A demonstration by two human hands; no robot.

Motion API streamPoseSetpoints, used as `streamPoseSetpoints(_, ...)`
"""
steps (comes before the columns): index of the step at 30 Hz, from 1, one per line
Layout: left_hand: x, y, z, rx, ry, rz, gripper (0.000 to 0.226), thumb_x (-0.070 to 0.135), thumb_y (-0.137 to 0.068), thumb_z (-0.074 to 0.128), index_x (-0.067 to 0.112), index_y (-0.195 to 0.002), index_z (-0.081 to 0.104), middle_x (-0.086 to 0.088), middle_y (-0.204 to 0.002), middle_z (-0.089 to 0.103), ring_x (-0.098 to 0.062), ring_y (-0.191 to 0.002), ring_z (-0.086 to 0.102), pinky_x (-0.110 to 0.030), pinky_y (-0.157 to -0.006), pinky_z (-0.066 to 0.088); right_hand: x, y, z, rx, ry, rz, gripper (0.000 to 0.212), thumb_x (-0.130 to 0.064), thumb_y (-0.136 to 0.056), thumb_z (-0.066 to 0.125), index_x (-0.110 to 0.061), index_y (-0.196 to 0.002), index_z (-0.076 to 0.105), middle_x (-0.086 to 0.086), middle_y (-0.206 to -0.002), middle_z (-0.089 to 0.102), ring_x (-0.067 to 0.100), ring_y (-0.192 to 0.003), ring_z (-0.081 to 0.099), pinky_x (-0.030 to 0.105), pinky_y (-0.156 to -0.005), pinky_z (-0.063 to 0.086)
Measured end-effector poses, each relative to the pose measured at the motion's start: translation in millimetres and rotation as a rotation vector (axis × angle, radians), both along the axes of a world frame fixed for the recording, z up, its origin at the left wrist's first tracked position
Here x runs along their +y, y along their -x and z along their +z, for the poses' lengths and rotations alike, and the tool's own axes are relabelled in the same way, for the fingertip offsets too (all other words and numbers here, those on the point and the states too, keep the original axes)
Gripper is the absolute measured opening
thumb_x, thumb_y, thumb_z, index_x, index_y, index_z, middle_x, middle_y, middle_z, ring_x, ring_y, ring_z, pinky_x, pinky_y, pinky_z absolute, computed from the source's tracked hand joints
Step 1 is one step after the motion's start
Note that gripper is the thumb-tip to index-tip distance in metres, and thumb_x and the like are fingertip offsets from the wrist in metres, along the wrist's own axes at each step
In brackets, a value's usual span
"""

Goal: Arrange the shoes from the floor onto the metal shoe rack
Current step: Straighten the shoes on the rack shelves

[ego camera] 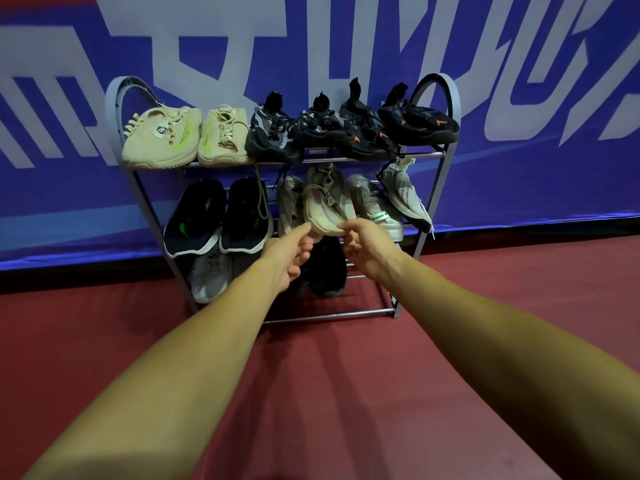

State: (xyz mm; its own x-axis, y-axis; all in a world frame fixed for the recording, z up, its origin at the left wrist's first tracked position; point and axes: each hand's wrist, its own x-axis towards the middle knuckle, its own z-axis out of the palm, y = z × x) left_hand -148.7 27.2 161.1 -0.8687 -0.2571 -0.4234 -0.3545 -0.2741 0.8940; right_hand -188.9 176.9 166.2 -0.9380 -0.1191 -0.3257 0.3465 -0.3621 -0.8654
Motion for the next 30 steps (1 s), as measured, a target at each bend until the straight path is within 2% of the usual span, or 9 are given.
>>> streamPoseSetpoints(5,-3.1,2.2,-6.2,-0.145,0.027,0.004,0.033,0.045,-0.088,0.071,0.018,-0.074,0.058,0.006,-0.064,0.052,-0.005,-0.052,0.049,-0.012,-0.038,0.02,7.7,8.2,-6.1,-0.036,0.009,-0.024,0.016,0.002,-0.083,0.066,-0.009,-0.093,0.059,0.001,-0.07,0.057,0.002,-0.041,0.045,0.015,-0.039,0.029)
streamPoseSetpoints(8,1.7,5.1,-7.9,-0.201,-0.007,-0.047,0.029,0.044,-0.09,0.067,0.016,-0.084,0.059,0.005,-0.077,0.061,-0.005,-0.055,0.05,-0.014,-0.042,0.024,13.4,10.6,-12.6,-0.033,0.0,-0.025,0.013,0.001,-0.084,0.066,-0.007,-0.092,0.062,0.004,-0.077,0.06,0.002,-0.041,0.045,0.016,-0.038,0.028)
streamPoseSetpoints(10,2.2,10.7,-9.6,-0.143,-0.094,-0.022,0.018,0.031,-0.095,0.061,0.015,-0.088,0.061,0.003,-0.084,0.066,-0.002,-0.052,0.052,-0.012,-0.037,0.025,15.5,12.3,-14.3,-0.022,-0.008,-0.028,0.009,0.0,-0.086,0.066,-0.007,-0.088,0.063,0.005,-0.078,0.061,0.002,-0.04,0.044,0.016,-0.038,0.028)
streamPoseSetpoints(13,0.6,17.2,-10.2,-0.054,-0.166,0.1,0.016,0.013,-0.096,0.053,0.012,-0.082,0.057,0.0,-0.078,0.063,0.0,-0.043,0.05,-0.011,-0.032,0.022,16.5,12.9,-14.5,-0.009,-0.001,-0.03,0.006,-0.001,-0.089,0.066,-0.007,-0.087,0.063,0.007,-0.078,0.061,0.002,-0.041,0.044,0.015,-0.038,0.029)
streamPoseSetpoints(17,0.0,17.7,-9.6,-0.009,-0.21,0.156,0.009,0.007,-0.094,0.054,0.007,-0.089,0.062,-0.002,-0.076,0.066,-0.001,-0.05,0.054,-0.012,-0.032,0.026,10.2,17.2,-18.0,-0.018,0.026,-0.04,0.006,-0.003,-0.088,0.068,-0.007,-0.088,0.064,0.006,-0.077,0.061,0.004,-0.045,0.046,0.016,-0.039,0.03)
streamPoseSetpoints(20,-1.4,13.9,-11.2,-0.001,-0.155,0.153,0.007,0.009,-0.093,0.057,0.009,-0.09,0.063,-0.001,-0.077,0.067,-0.003,-0.056,0.055,-0.012,-0.036,0.029,2.7,17.8,-23.1,-0.056,-0.034,-0.031,0.008,-0.004,-0.09,0.067,-0.008,-0.096,0.063,0.004,-0.076,0.058,0.005,-0.049,0.046,0.016,-0.039,0.029)
streamPoseSetpoints(25,-6.6,7.8,-13.2,-0.013,-0.072,0.064,0.01,0.027,-0.093,0.066,0.018,-0.087,0.065,0.004,-0.083,0.07,-0.005,-0.066,0.059,-0.018,-0.054,0.034,-3.4,15.2,-25.1,-0.116,-0.081,-0.06,0.014,-0.005,-0.094,0.063,-0.012,-0.082,0.061,0.0,-0.067,0.054,0.005,-0.05,0.043,0.016,-0.041,0.027)
streamPoseSetpoints(28,-9.3,8.9,-11.5,-0.023,-0.07,0.035,0.011,0.029,-0.092,0.067,0.019,-0.088,0.064,0.005,-0.085,0.069,-0.005,-0.067,0.059,-0.018,-0.055,0.034,-1.2,13.7,-19.9,-0.111,-0.098,-0.052,0.014,-0.009,-0.095,0.062,-0.014,-0.082,0.061,-0.004,-0.058,0.053,0.004,-0.047,0.045,0.016,-0.04,0.028)
streamPoseSetpoints(30,-9.2,8.7,-11.6,-0.031,-0.065,0.026,0.011,0.03,-0.091,0.068,0.019,-0.089,0.065,0.005,-0.085,0.068,-0.006,-0.068,0.059,-0.018,-0.055,0.034,1.3,11.9,-18.5,-0.094,-0.124,-0.032,0.011,-0.013,-0.096,0.063,-0.013,-0.085,0.061,-0.002,-0.063,0.056,0.004,-0.046,0.046,0.016,-0.04,0.028)
